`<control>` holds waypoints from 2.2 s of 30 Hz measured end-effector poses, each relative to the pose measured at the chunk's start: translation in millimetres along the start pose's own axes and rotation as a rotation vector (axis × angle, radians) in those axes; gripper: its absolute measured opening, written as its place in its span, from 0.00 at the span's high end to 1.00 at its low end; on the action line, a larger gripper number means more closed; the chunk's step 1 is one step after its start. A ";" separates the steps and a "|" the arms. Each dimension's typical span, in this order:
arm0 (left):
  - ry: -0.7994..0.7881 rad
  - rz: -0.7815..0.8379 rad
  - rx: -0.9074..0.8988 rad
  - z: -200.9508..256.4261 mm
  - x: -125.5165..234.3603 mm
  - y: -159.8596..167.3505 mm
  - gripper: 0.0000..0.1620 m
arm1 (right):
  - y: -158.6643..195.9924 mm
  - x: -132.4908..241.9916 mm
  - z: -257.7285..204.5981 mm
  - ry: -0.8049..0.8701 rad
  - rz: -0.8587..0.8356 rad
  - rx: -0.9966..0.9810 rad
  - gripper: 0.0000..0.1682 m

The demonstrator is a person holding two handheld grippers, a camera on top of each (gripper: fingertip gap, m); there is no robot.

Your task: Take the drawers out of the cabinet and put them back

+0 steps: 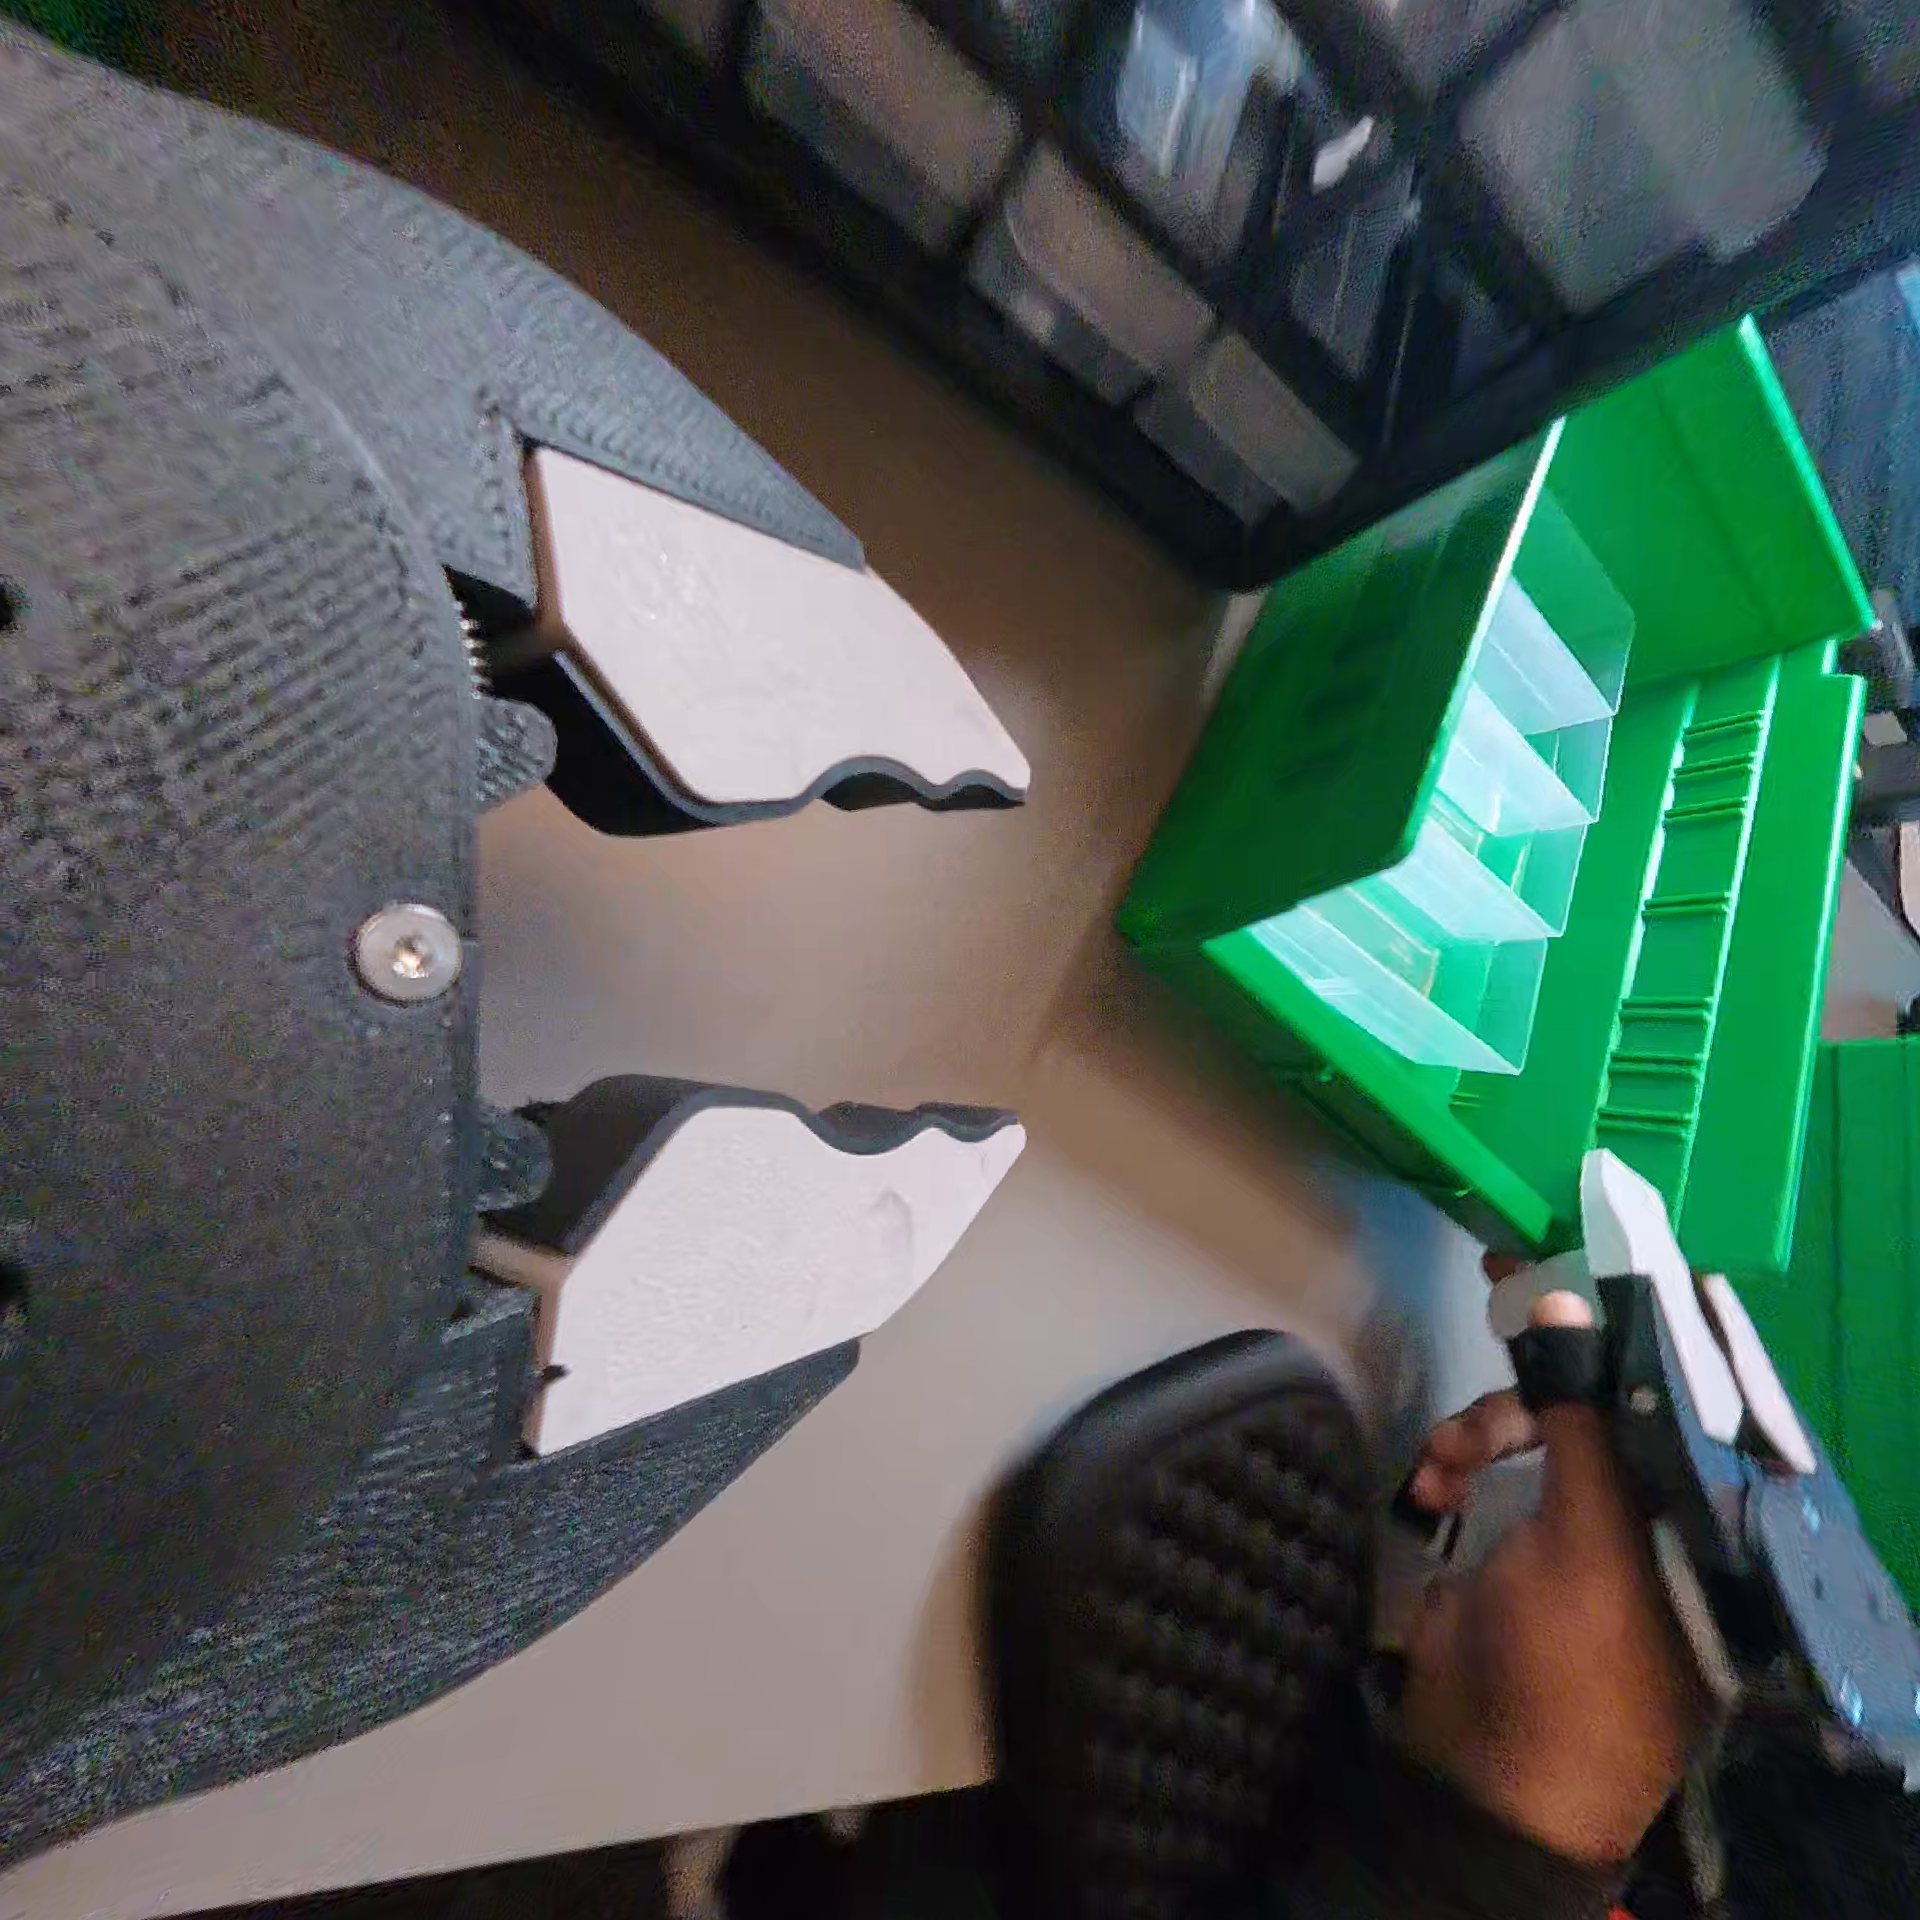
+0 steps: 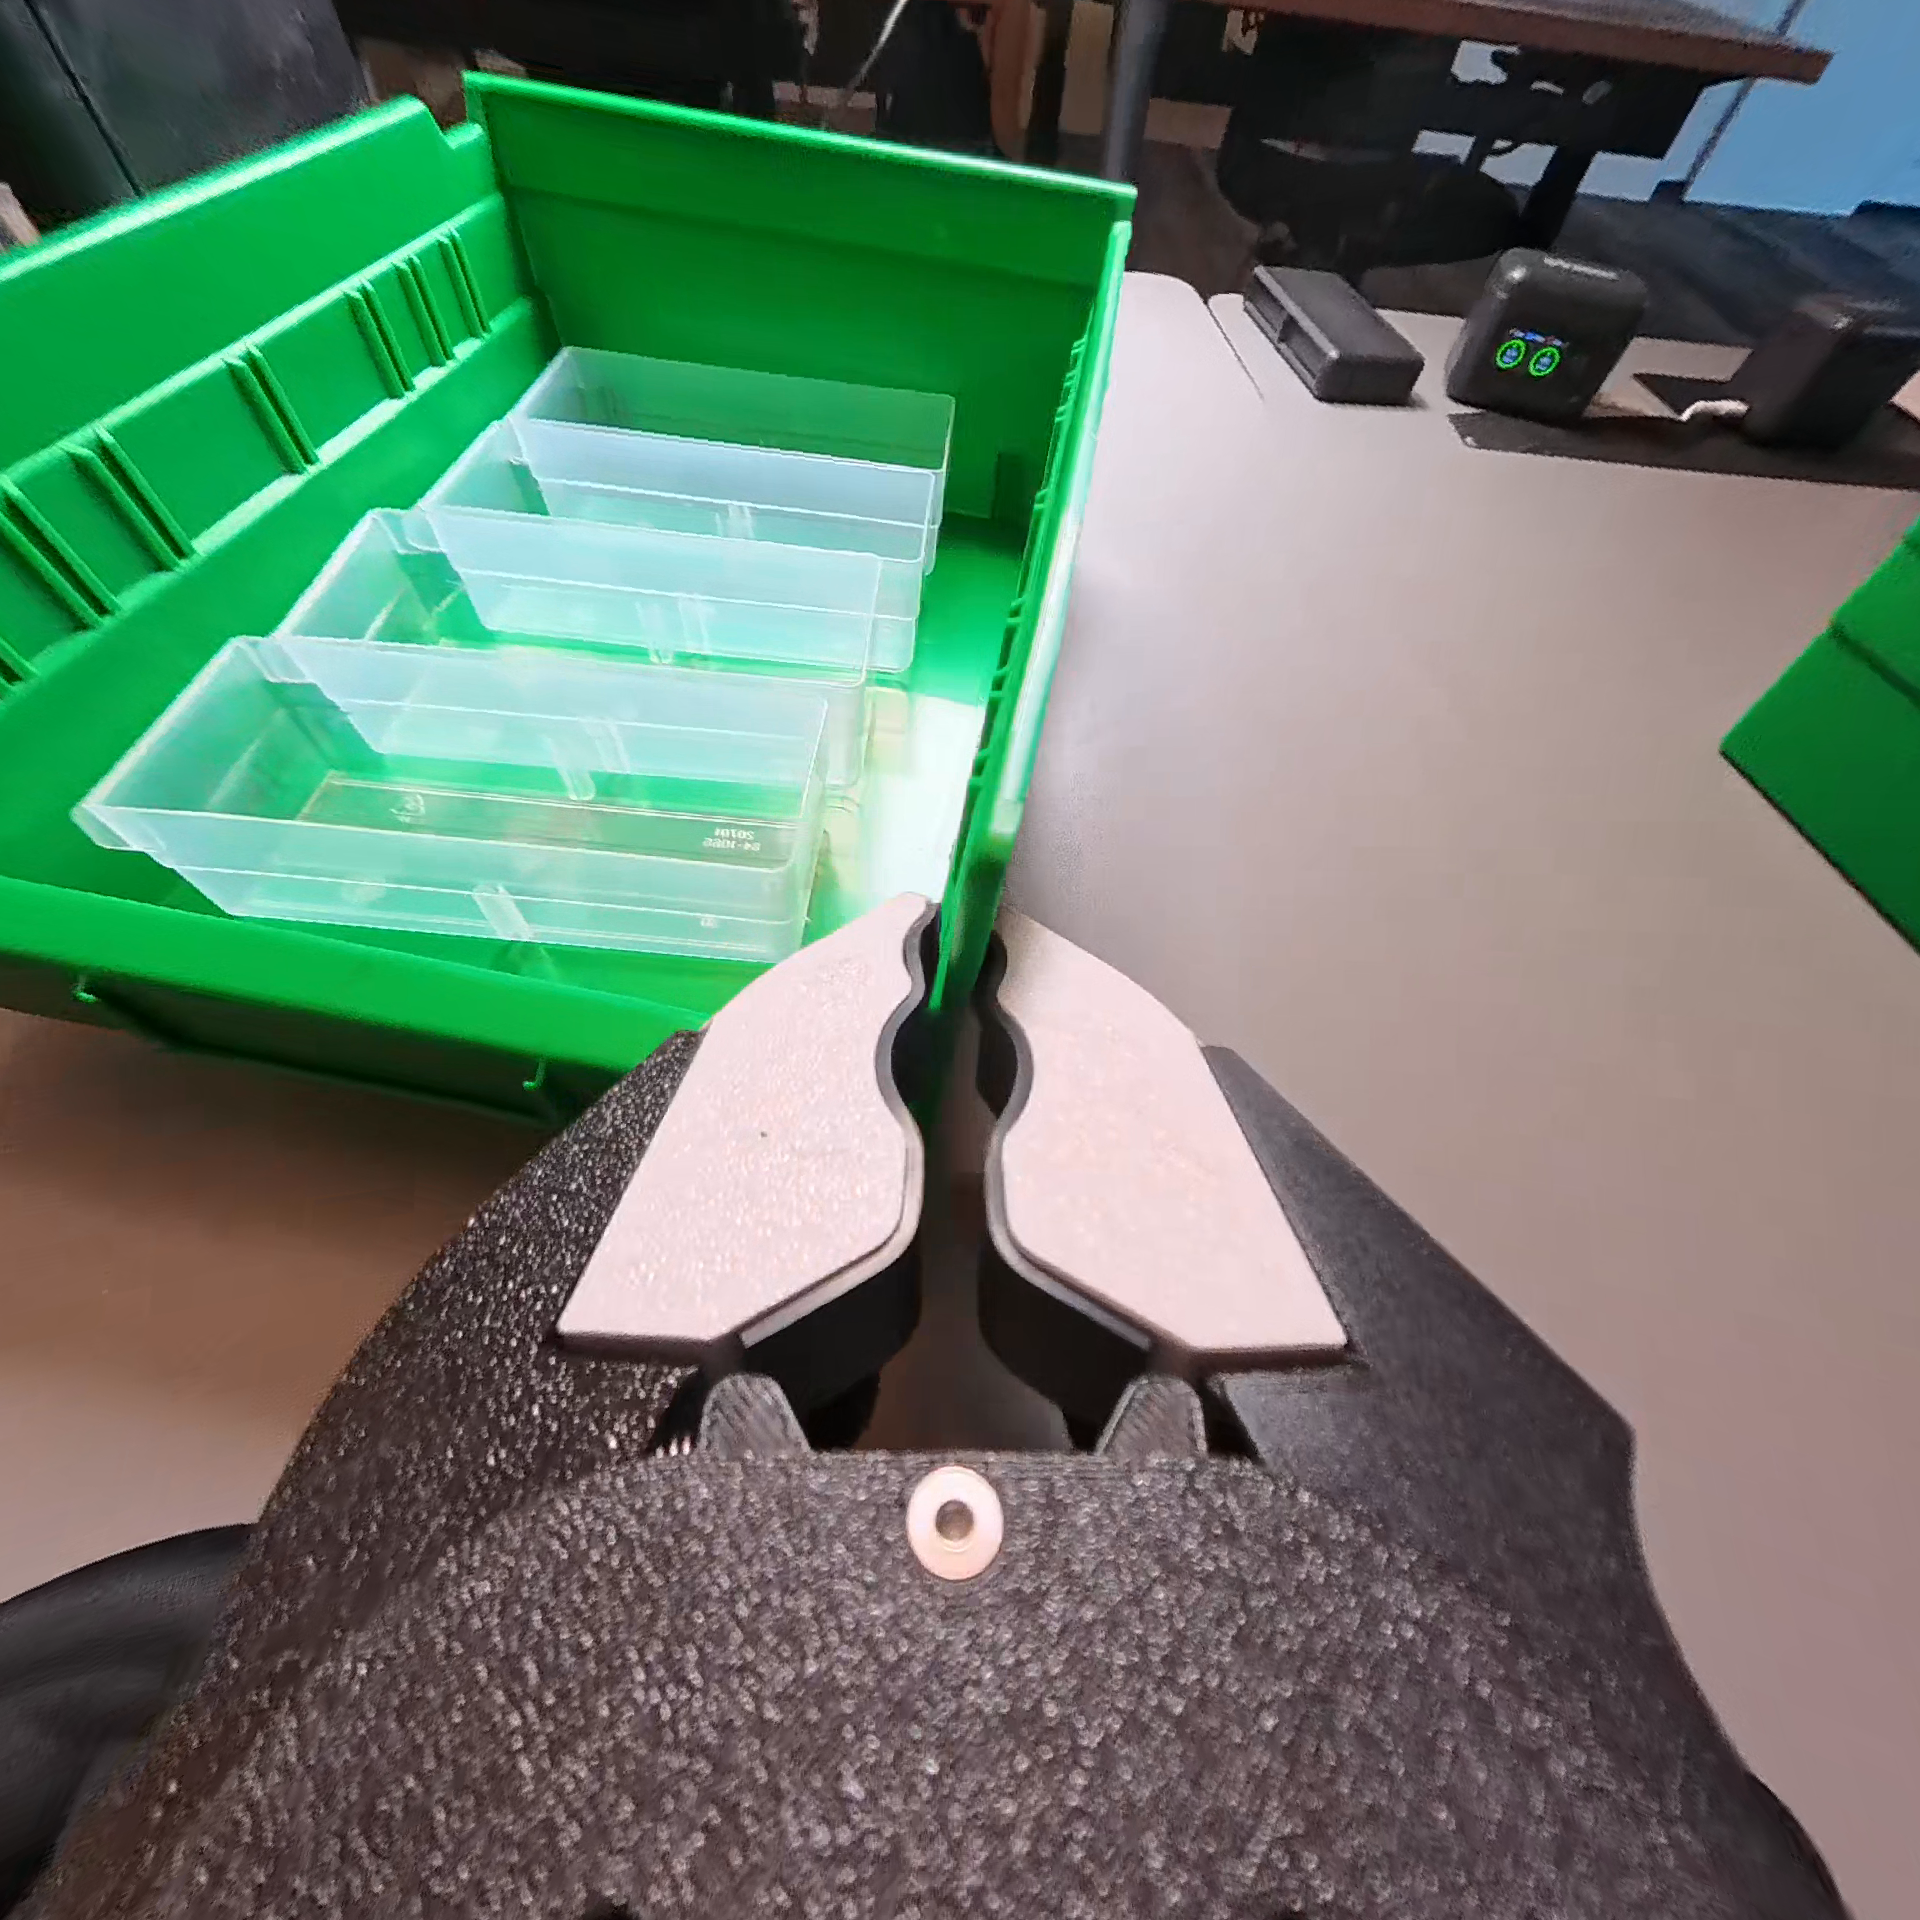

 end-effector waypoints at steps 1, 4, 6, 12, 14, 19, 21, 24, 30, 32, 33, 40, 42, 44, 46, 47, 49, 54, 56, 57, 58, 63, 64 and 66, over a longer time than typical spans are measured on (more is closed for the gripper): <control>-0.001 0.004 0.041 3.8 -22.0 -5.5 0.63 | -0.2 0.0 0.0 0.004 -0.012 0.006 0.97; -0.037 0.057 0.179 3.6 -74.1 -30.9 0.60 | -2.1 2.9 -0.8 0.001 -0.044 0.012 0.97; -0.149 0.092 0.197 -9.7 -95.6 -44.0 0.66 | -4.4 7.2 -0.6 0.016 -0.040 0.037 0.97; -0.279 0.144 0.186 -12.0 -102.6 -59.4 0.86 | -7.8 39.0 11.5 0.102 0.029 0.091 0.98; -0.275 0.165 0.127 -1.0 -97.2 -68.5 0.89 | -11.0 60.3 16.9 0.146 0.070 0.089 0.98; -0.268 0.262 -0.003 24.7 -57.1 -112.7 0.90 | -30.6 126.1 20.1 0.211 0.180 0.064 0.97; -0.280 0.304 -0.042 31.2 -30.0 -132.5 0.90 | -49.0 153.4 14.9 0.227 0.228 0.086 0.97; -0.321 0.367 -0.081 35.0 24.7 -155.9 0.90 | -83.8 192.3 -6.2 0.206 0.317 0.124 0.97; -0.539 0.460 -0.089 13.0 158.3 -157.0 0.91 | -149.1 226.0 -97.3 0.064 0.474 0.280 0.95; -0.629 0.460 -0.067 -0.1 204.3 -142.4 0.91 | -164.1 220.8 -140.7 -0.028 0.502 0.317 0.95; -0.673 0.460 -0.053 -6.8 227.4 -132.9 0.91 | -170.6 217.1 -164.6 -0.083 0.512 0.329 0.95; -1.022 0.388 0.046 -48.1 379.0 -35.9 0.92 | -185.9 165.9 -364.4 -0.590 0.547 0.336 0.94; -1.109 0.365 0.068 -55.0 414.5 -4.3 0.92 | -176.7 151.9 -425.4 -0.724 0.539 0.314 0.94; -1.181 0.335 0.087 -61.4 444.7 28.0 0.92 | -163.2 142.0 -481.8 -0.819 0.518 0.313 0.94; -1.237 0.296 0.091 -69.0 469.1 61.6 0.92 | -147.4 134.5 -531.2 -0.895 0.483 0.317 0.94; -1.256 0.282 0.099 -73.3 478.5 79.2 0.93 | -139.3 131.3 -552.2 -0.924 0.467 0.322 0.94; -1.275 0.263 0.136 -82.4 490.7 115.3 0.93 | -122.8 123.1 -586.7 -0.956 0.433 0.342 0.93; -1.238 0.237 0.238 -113.7 482.9 201.8 0.93 | -75.3 85.6 -635.2 -0.962 0.325 0.474 0.93; -1.194 0.256 0.274 -124.1 468.6 228.0 0.93 | -58.4 68.6 -639.1 -0.949 0.284 0.509 0.93; -1.181 0.272 0.268 -127.0 462.5 237.3 0.93 | -55.1 62.7 -638.6 -0.936 0.288 0.516 0.93; -1.177 0.299 0.247 -128.6 458.3 243.0 0.93 | -53.1 58.5 -638.1 -0.929 0.280 0.542 0.92; -1.059 0.278 0.304 -139.5 433.9 266.7 0.89 | -49.3 54.5 -621.1 -0.985 0.218 0.751 0.86; -1.049 0.266 0.305 -140.1 431.1 268.1 0.85 | -53.3 58.2 -612.3 -1.006 0.221 0.789 0.86; -1.071 0.289 0.280 -139.8 437.3 261.7 0.81 | -63.8 60.5 -592.4 -1.018 0.219 0.894 0.76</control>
Point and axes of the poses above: each gripper's, where its closed fingertips meet, x back along the fingers, y out of its underside, z = x × y across the jaws, the point moved 2 cm from there along x, back along the fingers, and after that the axes turned 6 degrees about -z, right-handed, at the moved point
